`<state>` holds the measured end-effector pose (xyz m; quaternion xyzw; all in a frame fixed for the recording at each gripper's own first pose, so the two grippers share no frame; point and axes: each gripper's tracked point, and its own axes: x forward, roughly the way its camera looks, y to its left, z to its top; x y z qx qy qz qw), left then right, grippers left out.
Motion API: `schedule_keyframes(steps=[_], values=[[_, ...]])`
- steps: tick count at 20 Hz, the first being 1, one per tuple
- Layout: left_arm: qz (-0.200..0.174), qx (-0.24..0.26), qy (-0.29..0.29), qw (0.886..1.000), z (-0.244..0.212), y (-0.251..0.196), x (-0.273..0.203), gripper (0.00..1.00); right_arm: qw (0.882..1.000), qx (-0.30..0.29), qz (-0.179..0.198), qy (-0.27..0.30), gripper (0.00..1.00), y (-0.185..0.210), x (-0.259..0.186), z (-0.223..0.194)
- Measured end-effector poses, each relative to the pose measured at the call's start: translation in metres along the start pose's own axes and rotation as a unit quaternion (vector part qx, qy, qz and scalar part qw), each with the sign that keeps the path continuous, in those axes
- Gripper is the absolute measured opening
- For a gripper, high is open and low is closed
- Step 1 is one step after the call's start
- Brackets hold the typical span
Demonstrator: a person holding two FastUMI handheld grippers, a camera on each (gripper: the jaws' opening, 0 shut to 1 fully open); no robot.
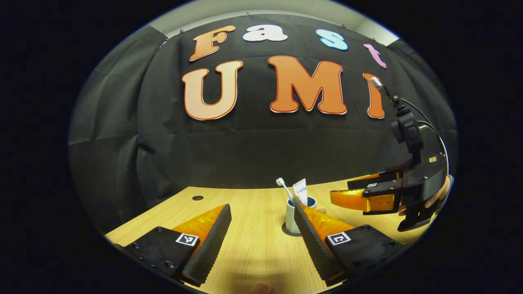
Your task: Put the toothbrush and toothpaste on the desktop into the cup, then pick up the cup and place it on the coaster on the desktop.
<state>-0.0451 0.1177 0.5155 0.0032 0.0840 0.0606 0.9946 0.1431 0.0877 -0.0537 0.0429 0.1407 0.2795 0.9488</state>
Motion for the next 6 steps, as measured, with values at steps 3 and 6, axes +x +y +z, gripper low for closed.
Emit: schedule_keyframes(steps=[3,6], values=[[0.001,-0.001,-0.017,1.000,0.009,-0.005,-0.005,0.98,0.998,-0.019,-0.031,-0.047,0.83,-0.018,-0.019,0.005],[-0.005,-0.015,-0.032,0.999,0.017,-0.014,-0.007,0.98,0.994,-0.043,-0.064,-0.082,0.84,-0.034,-0.036,0.009]])
